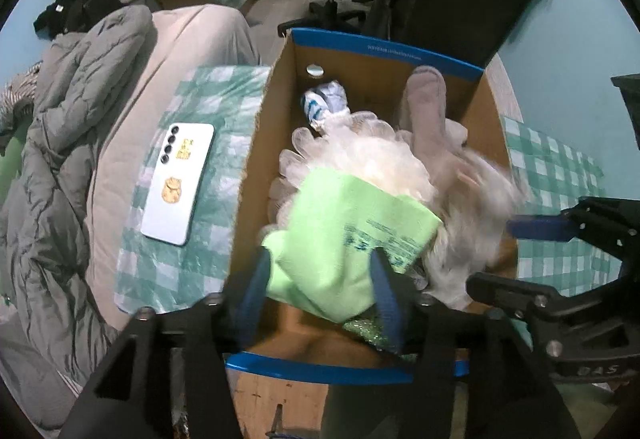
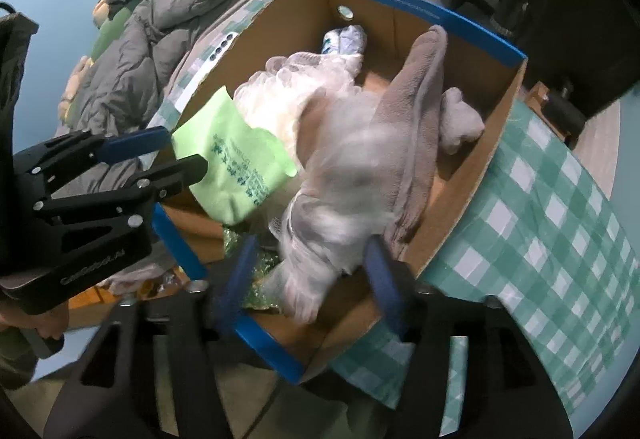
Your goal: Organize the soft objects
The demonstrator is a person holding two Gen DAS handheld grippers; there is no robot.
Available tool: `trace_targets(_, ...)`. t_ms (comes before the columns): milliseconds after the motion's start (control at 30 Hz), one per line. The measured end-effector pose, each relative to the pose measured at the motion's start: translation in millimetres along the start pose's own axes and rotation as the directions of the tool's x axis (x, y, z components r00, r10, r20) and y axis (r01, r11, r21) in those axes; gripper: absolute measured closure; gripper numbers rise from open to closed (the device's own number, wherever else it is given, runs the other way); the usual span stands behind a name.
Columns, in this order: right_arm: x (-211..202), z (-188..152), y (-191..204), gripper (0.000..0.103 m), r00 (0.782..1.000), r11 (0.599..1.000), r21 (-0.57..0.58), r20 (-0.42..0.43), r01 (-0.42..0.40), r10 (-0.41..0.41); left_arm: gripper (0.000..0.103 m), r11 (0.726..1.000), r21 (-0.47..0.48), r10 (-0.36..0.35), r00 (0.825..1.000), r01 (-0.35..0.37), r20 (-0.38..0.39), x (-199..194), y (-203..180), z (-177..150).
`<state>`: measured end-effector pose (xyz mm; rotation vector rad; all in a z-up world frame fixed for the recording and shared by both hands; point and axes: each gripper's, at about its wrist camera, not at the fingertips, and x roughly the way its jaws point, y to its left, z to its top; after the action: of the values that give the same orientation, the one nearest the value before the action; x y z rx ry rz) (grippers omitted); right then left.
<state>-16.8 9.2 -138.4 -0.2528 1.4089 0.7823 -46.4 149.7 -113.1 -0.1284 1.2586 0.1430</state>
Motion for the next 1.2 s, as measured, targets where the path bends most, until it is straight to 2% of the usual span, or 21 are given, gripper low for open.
trace_targets(300,-20.7,-2.7,-8.2,0.032,0.998,0.997,0.059,0.047,0.049,-0.052,0.044,1.000,0.009,-0.009,1.000,0.009,0.013,-10.5,7.1,4.4)
trace_targets(400,-33.9,-6.1,-12.5,0.032,0.995,0.995,0.077,0.068,0.063,-0.069,0.037,1.000,0.005,-0.021,1.000,0.021,0.021,-18.7,5.6,4.7)
trace_targets(467,-40.9,-6.6,-13.5,0.032,0.993,0.993,0.085,0.077,0.078,-0.084,0.028,1.000,0.007,-0.030,0.999,0.030,0.031,-24.6,3.5,4.4)
trace_targets(633,-62.4,-7.1,-17.8,0.029,0.986,0.988,0.114,0.116,0.108,-0.121,0.028,0.999,0.020,-0.032,0.999,0.031,0.044,-39.8,-5.7,4.8)
trace_targets(833,-93.0,-8.5,-21.5,0.028,0.969,0.980,0.134,0.180,0.146,-0.168,0.017,1.000,0.012,-0.024,0.995,0.023,0.099,-67.7,-15.4,9.3)
trace_targets(1200,-145.4,-15.4,-26.7,0.027,0.927,0.968,0.144,0.288,0.206,-0.240,0.011,1.000,-0.016,-0.008,0.978,0.012,0.209,-117.9,-29.9,20.4)
